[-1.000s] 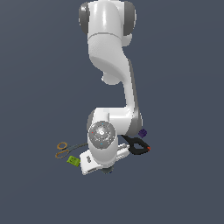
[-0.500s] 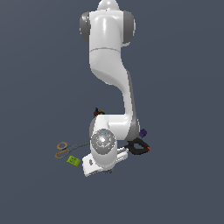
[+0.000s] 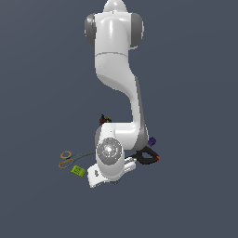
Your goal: Pick up a designated object from a clutter of objects.
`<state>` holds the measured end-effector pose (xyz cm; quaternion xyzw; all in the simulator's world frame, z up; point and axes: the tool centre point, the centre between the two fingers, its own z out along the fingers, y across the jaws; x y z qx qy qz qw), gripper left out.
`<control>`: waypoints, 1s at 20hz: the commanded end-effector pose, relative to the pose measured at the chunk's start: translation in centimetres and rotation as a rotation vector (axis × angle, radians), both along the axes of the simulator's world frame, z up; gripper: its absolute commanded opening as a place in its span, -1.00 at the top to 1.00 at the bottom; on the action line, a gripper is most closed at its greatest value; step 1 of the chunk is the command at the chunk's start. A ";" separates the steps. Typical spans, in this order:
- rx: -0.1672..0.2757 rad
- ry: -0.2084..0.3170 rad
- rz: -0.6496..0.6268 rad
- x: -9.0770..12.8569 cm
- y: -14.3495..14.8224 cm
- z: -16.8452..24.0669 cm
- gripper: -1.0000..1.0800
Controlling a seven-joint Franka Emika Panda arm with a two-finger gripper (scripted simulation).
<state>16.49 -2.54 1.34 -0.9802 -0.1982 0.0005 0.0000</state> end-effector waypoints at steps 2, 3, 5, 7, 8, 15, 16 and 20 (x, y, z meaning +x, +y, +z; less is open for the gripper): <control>0.000 -0.001 0.000 0.0 0.0 0.0 1.00; 0.000 -0.001 0.000 0.0 0.0 0.0 1.00; 0.000 0.000 0.000 0.0 0.0 0.0 1.00; 0.000 0.000 0.000 -0.1 0.0 0.1 1.00; 0.000 0.000 0.000 -0.1 0.0 0.2 1.00; 0.000 0.000 0.000 -1.1 -0.2 1.9 1.00; 0.000 0.000 0.000 -1.4 -0.2 2.3 1.00; 0.000 0.000 0.000 -2.5 -0.4 4.2 1.00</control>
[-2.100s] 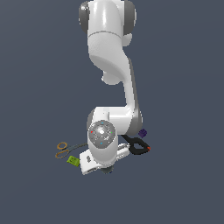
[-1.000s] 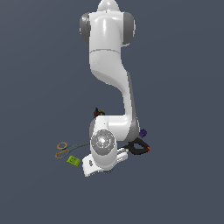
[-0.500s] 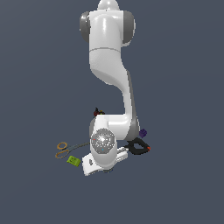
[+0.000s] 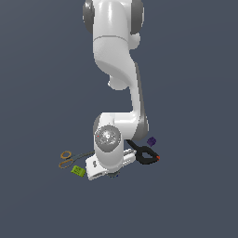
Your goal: Pick up a designated object from a clutter of objects.
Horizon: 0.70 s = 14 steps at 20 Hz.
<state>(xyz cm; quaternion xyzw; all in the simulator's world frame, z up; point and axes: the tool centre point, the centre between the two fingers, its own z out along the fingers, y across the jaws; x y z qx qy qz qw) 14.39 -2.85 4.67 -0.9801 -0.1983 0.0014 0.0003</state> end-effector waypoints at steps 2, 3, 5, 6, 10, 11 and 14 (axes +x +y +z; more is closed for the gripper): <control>0.000 -0.002 0.000 -1.1 -0.2 2.1 1.00; -0.001 -0.002 0.000 -1.5 -0.3 2.7 1.00; -0.001 -0.002 0.000 -2.4 -0.4 4.2 1.00; -0.001 -0.002 0.000 -2.8 -0.5 5.0 1.00; -0.001 -0.002 0.000 -4.6 -0.8 8.0 1.00; -0.001 -0.002 0.000 -5.1 -0.8 8.8 1.00; -0.001 -0.002 0.000 -6.5 -1.0 11.2 1.00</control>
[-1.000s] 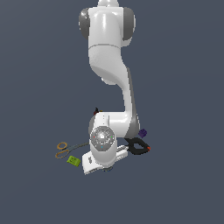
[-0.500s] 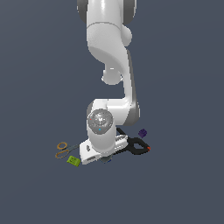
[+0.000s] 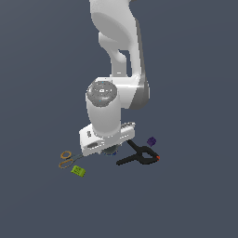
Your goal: Pick up a designated object from a clutter of objects.
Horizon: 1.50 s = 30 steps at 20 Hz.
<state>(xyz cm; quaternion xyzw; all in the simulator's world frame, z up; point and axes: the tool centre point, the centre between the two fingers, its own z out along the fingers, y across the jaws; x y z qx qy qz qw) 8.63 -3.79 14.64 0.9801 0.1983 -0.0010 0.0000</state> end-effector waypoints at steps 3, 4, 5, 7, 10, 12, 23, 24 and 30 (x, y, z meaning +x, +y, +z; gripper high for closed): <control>0.000 -0.001 0.000 -2.1 -0.3 3.7 1.00; 0.000 -0.001 0.000 -2.6 -0.4 4.6 1.00; 0.000 -0.001 0.000 -3.1 -0.5 5.4 1.00; 0.000 -0.001 0.000 -4.1 -0.6 7.1 1.00; 0.000 -0.002 0.000 -5.5 -0.9 9.7 1.00; 0.000 -0.002 0.000 -6.6 -1.0 11.5 1.00; 0.001 -0.002 0.000 -12.2 -2.0 22.0 1.00; 0.001 -0.002 0.000 -12.7 -2.1 22.9 1.00; 0.001 -0.002 0.000 -14.8 -2.5 27.1 1.00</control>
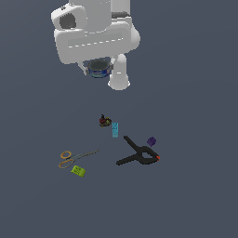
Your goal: Pick up a designated object from a clutter of objects.
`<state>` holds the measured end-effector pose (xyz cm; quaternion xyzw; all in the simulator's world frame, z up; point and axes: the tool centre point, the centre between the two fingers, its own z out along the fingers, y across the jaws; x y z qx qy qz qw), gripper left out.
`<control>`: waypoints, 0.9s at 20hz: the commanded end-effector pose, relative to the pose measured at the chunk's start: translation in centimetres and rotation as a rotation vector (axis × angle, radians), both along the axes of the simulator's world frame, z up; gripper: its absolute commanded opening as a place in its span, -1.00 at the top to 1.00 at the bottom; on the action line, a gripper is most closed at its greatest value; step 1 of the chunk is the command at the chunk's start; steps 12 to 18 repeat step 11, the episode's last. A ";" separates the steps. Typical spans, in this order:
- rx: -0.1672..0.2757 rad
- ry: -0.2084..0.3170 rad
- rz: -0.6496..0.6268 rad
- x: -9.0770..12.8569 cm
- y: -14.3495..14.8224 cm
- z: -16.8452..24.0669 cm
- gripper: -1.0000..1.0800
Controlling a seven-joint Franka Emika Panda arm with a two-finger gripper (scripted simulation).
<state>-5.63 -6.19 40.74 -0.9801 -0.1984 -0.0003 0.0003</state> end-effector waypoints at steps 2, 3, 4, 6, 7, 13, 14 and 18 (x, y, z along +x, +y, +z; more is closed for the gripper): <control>0.000 0.001 0.000 -1.0 -0.2 2.0 1.00; 0.000 0.000 0.000 -1.2 -0.2 2.5 1.00; 0.000 0.000 0.000 -1.4 -0.3 2.8 1.00; 0.000 0.000 0.000 -1.7 -0.4 3.4 1.00; 0.000 0.000 0.000 -1.7 -0.4 3.7 1.00; -0.001 0.000 0.000 -1.9 -0.4 4.1 1.00; -0.001 0.000 0.000 -1.9 -0.4 4.1 1.00; -0.001 0.000 0.000 -1.9 -0.4 4.1 1.00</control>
